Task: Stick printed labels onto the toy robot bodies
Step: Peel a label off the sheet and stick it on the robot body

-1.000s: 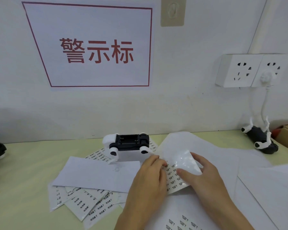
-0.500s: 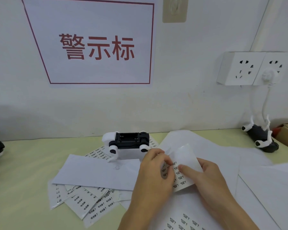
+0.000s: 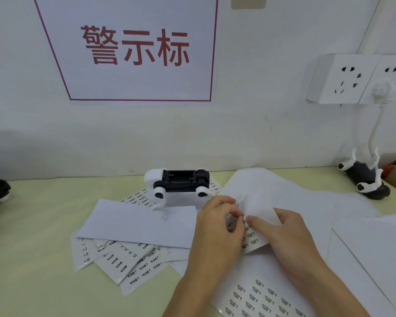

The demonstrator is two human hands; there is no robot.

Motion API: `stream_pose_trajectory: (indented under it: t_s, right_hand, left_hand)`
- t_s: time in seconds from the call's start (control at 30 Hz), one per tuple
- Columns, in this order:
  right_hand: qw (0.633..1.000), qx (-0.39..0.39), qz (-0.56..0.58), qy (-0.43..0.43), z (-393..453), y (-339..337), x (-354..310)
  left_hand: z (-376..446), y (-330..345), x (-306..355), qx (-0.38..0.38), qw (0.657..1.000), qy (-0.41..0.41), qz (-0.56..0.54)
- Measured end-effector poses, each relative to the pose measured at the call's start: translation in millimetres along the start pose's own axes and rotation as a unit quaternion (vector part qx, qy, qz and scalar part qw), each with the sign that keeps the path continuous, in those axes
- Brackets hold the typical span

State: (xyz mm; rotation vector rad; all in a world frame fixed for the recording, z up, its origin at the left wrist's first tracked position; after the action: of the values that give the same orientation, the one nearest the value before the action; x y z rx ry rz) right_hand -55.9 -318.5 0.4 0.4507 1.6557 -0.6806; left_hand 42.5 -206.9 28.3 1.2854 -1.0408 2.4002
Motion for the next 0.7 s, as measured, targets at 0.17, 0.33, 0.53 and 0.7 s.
stream_pose_trajectory:
  t_s: [0.17,0.33,0.53,0.7]
  right_hand:
    - [1.0,0.004,0.018,-0.016,-1.1,-0.2,-2.3]
    - [1.0,-0.006,-0.009,-0.029,-2.3,0.4,-3.7]
    - [0.998,-0.002,-0.044,-0.046,-4.7,0.7,-8.3]
    - [0.998,-0.004,-0.052,-0.046,-4.4,1.7,-8.5]
  left_hand:
    - [-0.4,-1.1,1.8,0.013,1.0,0.011,0.0]
    - [-1.5,-0.5,0.5,0.01,1.0,0.01,-0.005]
    - [-1.5,0.5,0.5,0.007,1.0,0.013,-0.002]
    - [-1.0,2.2,-0.3,0.004,1.0,0.013,-0.002]
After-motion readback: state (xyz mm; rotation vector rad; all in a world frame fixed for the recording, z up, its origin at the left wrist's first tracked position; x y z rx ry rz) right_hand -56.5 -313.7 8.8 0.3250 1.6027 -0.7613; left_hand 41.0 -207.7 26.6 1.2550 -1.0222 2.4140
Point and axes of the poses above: each hand's wrist, its own z-axis towards the middle knuckle, its own y-axis out of the palm, x = y × z, the point moved 8 cm from there along z, towards the middle knuckle, and after that the axes turned 6 degrees about -x, right-handed, at the moved point
